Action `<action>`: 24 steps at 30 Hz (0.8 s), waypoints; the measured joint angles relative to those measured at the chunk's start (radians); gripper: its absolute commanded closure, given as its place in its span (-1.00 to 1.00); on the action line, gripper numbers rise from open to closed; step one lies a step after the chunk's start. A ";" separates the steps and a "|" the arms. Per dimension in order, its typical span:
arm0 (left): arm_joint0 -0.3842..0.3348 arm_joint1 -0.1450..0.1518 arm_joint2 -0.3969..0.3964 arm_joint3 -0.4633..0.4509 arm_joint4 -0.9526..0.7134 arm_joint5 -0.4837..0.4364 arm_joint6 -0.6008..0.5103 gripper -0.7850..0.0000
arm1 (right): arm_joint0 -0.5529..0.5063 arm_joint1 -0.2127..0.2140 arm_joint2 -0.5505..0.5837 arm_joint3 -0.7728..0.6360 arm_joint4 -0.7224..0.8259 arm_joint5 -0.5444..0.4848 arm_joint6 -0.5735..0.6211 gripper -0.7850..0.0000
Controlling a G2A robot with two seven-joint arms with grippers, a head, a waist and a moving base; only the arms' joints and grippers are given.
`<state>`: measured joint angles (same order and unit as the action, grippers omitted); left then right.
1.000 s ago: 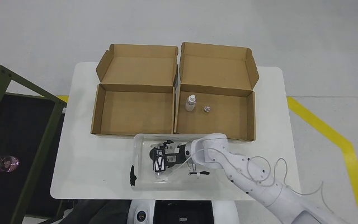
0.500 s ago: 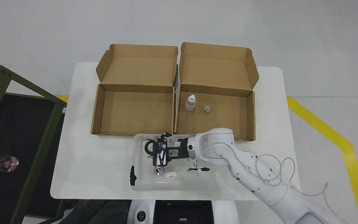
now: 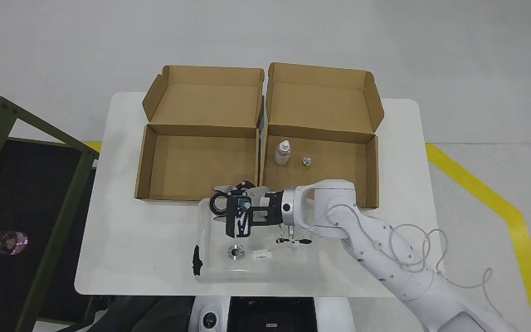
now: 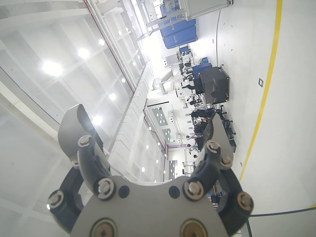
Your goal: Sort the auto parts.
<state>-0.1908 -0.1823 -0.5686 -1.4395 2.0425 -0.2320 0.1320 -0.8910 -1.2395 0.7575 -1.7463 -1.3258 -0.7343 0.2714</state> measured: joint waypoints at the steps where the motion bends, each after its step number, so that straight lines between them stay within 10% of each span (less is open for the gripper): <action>1: 0.000 0.000 0.000 0.000 0.000 0.000 0.000 -1.00 | 0.003 -0.001 0.002 0.001 0.000 0.001 -0.002 1.00; 24: 0.000 0.000 0.000 0.000 0.000 0.000 0.000 -1.00 | 0.114 -0.039 0.004 0.155 -0.033 0.072 -0.069 1.00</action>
<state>-0.1908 -0.1823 -0.5686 -1.4395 2.0425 -0.2320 0.1320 -0.7770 -1.2785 0.7613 -1.5915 -1.3583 -0.6618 0.2025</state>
